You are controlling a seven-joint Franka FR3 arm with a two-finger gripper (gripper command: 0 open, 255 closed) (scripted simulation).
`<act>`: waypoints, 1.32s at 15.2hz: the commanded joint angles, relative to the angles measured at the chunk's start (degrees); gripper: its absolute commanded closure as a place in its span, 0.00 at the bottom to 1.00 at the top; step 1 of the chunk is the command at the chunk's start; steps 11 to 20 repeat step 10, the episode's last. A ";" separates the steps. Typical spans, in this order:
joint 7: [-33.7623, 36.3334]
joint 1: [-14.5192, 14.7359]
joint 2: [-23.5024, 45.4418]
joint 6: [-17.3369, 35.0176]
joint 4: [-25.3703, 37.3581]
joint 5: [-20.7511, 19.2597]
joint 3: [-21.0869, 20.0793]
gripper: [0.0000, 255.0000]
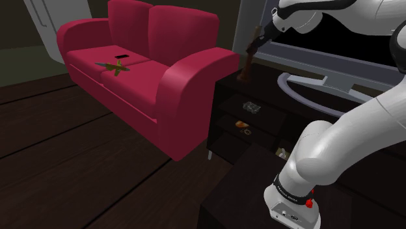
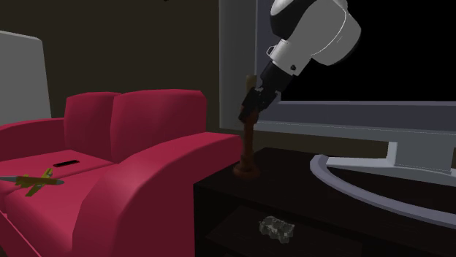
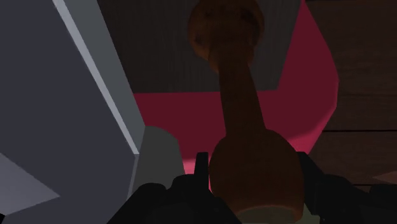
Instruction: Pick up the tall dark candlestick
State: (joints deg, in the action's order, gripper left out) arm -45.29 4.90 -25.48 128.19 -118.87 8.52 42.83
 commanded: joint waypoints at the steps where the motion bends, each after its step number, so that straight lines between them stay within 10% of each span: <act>1: 0.28 0.02 0.13 -1.54 1.66 -0.07 -0.02 1.00; 20: 1.83 0.36 1.00 -6.63 7.61 -0.17 -0.51 1.00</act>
